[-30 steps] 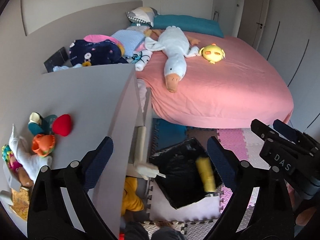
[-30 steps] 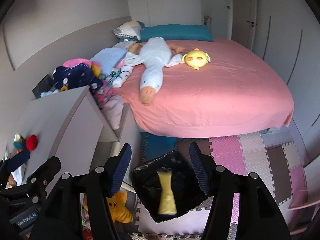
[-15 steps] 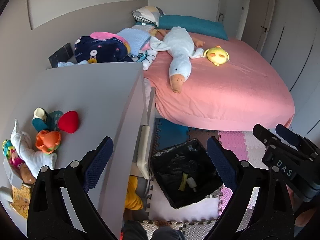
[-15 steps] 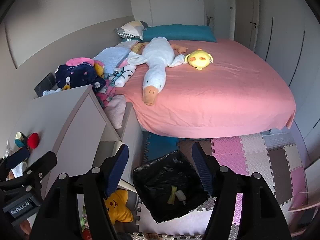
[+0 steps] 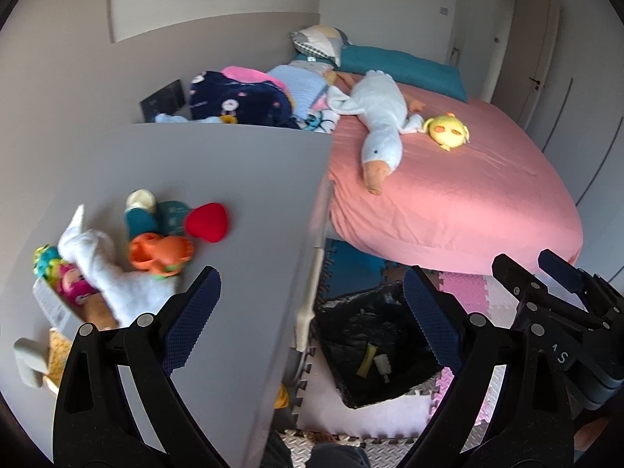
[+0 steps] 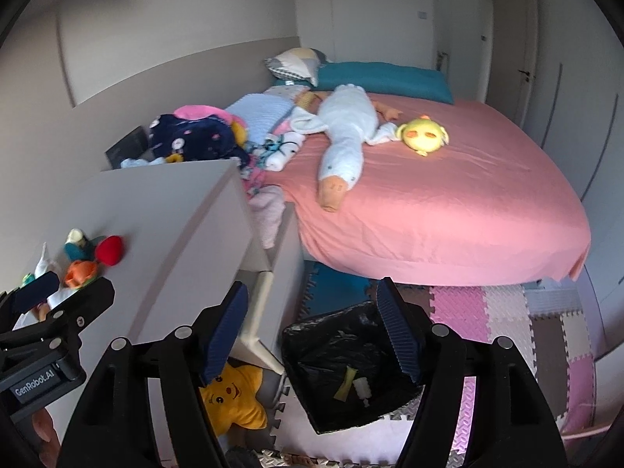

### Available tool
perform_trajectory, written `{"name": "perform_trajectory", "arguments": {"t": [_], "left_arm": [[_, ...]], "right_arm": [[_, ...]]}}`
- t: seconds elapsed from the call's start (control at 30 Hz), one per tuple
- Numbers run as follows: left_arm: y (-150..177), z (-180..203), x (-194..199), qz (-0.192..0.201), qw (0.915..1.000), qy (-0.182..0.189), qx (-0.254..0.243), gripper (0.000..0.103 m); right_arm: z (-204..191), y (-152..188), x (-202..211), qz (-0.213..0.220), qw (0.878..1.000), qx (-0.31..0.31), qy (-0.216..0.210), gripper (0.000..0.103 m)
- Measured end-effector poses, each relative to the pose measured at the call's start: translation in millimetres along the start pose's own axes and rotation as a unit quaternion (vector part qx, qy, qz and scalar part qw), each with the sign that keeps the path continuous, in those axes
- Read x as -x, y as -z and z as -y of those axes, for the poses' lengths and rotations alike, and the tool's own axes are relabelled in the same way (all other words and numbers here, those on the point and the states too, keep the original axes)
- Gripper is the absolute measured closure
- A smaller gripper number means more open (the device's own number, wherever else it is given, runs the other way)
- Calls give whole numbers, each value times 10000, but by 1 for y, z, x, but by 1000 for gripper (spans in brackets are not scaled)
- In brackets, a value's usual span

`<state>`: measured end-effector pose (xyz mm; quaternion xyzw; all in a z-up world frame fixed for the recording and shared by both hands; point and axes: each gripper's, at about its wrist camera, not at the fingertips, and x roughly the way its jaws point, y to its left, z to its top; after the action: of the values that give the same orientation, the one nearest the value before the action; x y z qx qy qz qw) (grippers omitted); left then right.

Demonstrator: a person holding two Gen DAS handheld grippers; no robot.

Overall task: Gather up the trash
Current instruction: 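Bring the right tool back over the table toward the yellow snack bag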

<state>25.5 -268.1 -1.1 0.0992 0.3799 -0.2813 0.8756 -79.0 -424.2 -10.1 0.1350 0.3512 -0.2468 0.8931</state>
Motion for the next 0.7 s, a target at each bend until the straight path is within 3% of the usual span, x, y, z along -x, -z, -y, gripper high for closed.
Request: {"name": "perform_trajectory", "arguments": {"t": [0.7], "left_arm": [[40, -113, 58, 183, 9943, -695, 792, 7]], "right_arm": [[-125, 30, 26, 21, 9928, 806, -880, 29]]}}
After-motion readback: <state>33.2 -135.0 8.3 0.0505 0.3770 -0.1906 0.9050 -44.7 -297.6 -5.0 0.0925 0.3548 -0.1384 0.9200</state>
